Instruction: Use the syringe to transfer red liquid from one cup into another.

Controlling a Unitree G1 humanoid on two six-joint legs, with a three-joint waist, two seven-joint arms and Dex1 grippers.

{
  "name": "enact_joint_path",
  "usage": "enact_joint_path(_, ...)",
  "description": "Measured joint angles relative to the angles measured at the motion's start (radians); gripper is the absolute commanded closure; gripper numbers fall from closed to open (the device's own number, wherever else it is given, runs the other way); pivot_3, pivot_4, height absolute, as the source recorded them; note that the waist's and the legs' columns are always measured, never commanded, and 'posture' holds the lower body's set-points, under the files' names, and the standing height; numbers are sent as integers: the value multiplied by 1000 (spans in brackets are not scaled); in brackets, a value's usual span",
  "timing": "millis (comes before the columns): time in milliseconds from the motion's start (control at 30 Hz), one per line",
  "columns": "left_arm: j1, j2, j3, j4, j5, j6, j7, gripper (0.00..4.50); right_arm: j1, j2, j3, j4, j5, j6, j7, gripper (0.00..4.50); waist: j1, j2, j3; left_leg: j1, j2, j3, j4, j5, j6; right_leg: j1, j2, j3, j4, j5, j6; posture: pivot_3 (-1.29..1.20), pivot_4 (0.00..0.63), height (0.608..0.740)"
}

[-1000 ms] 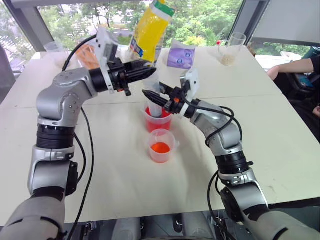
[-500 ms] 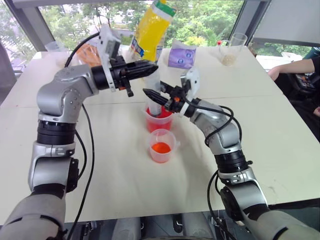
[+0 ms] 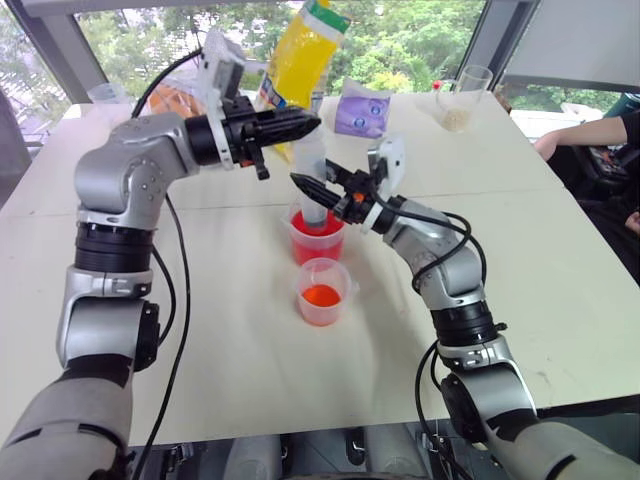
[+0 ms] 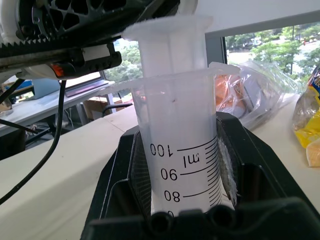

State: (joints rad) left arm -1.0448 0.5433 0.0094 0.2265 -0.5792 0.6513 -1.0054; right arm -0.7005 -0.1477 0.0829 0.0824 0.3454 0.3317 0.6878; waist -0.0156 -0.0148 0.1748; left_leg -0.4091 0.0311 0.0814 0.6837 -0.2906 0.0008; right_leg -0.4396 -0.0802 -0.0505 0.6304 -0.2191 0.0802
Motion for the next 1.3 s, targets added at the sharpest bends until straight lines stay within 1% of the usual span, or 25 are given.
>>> enact_joint_path(500, -8, 4, 4, 1, 1, -11, -2, 4457, -8, -2, -4, -10, 1, 31, -1, 3075, 0, 0, 0, 0, 0, 0, 0, 0, 0, 0, 0, 0, 0, 0, 0, 0, 150, 740)
enact_joint_path(567, -8, 9, 10, -11, 0, -11, -1, 3599, -18, -8, -8, -21, 3, 43, -1, 3075, 0, 0, 0, 0, 0, 0, 0, 0, 0, 0, 0, 0, 0, 0, 0, 0, 150, 740)
enact_joint_path(600, -8, 14, 19, -15, 0, -12, 6, 3302, -22, -10, -8, -27, 4, 53, -1, 3075, 0, 0, 0, 0, 0, 0, 0, 0, 0, 0, 0, 0, 0, 0, 0, 0, 150, 740)
enact_joint_path(667, -6, 29, 43, -27, 0, -13, 9, 2345, -22, -18, -8, -36, 7, 68, -1, 3075, -2, 0, 0, 0, 0, 0, 0, 0, 0, 0, 0, 0, 0, 0, 0, 0, 150, 740)
enact_joint_path(700, -1, 37, 53, -40, 0, -15, 9, 1765, -24, -25, -12, -38, 11, 76, -2, 3075, -1, 0, 0, 0, 0, 0, 0, 0, 0, 0, 0, 0, 0, 0, 0, 0, 150, 740)
enact_joint_path(800, 28, 46, 63, -53, 0, -22, 8, 344, -51, -35, -24, -45, 23, 92, -7, 3075, -1, 0, 0, 0, 0, 0, 0, 0, 0, 0, 0, 0, 0, 0, 0, 0, 150, 740)
enact_joint_path(900, 62, 63, 67, -57, -2, -22, 2, 344, -73, -37, -32, -77, 33, 104, -12, 3075, -1, 0, 0, 0, 0, 0, 0, 0, 0, 0, 0, 0, 0, 0, 0, 0, 150, 740)
enact_joint_path(1033, 128, 120, 125, -107, -44, 8, -23, 344, -80, -41, -36, -82, 37, 110, -16, 3075, -4, 0, 0, 0, 1, 0, 0, 0, 0, 0, 0, 0, 0, 0, 0, 0, 150, 740)
enact_joint_path(1133, 174, 149, 147, -136, -68, 40, -28, 344, -81, -49, -48, -94, 61, 138, -20, 3075, -1, 0, 0, 0, 1, 0, 0, 0, 0, 0, 0, 0, 0, 0, 0, 0, 150, 740)
enact_joint_path(1200, 189, 163, 166, -141, -82, 57, -29, 344, -85, -67, -68, -136, 110, 191, -22, 3075, 4, 0, 0, 0, 1, 0, 0, 0, 0, 0, -1, 0, 0, 0, 0, 0, 150, 740)
enact_joint_path(1300, 188, 177, 182, -145, -93, 66, -29, 344, -90, -129, -133, -262, 280, 350, 1, 3075, 6, 0, 0, -1, 1, -1, 0, 0, 0, 0, -2, 0, 0, 0, 0, 0, 150, 740)
